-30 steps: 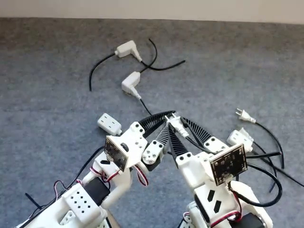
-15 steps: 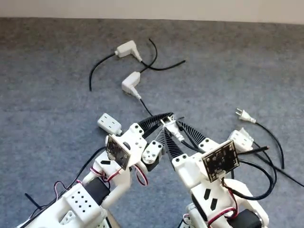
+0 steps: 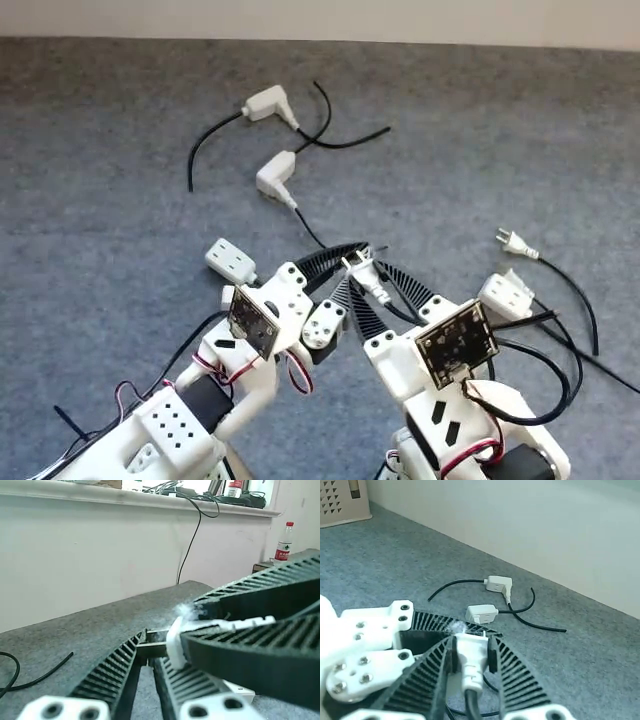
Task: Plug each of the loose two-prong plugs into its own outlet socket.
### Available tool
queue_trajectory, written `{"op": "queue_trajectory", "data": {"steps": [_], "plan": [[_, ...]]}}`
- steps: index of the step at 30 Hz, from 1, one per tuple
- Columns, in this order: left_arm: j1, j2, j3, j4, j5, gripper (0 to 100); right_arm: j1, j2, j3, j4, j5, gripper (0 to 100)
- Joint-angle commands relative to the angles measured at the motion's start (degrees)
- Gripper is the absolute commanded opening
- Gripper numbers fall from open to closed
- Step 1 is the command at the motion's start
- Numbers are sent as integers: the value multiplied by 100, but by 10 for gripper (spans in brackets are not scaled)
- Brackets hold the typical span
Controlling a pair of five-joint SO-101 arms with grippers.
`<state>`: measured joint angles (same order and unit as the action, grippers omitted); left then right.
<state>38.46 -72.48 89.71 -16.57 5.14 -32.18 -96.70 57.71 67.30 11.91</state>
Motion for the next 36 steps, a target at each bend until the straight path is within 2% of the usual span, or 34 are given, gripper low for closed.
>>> {"op": "queue_trajectory", "data": {"steps": [1,9,16,29,32,36], "plan": [[-127,-84,-171,-167,9,6,-163,13,119,321,105,9],[-127,-84,-171,-167,9,6,-145,13,75,224,105,9],[-119,-84,-171,-132,18,6,-127,48,-418,-664,580,9],[-171,-84,84,-132,18,6,57,1684,-2387,-664,580,9],[-585,-84,303,-132,9,6,66,2026,-2527,-664,580,9],[-1859,-84,593,-132,9,6,374,2633,-2536,-655,554,9]]}}
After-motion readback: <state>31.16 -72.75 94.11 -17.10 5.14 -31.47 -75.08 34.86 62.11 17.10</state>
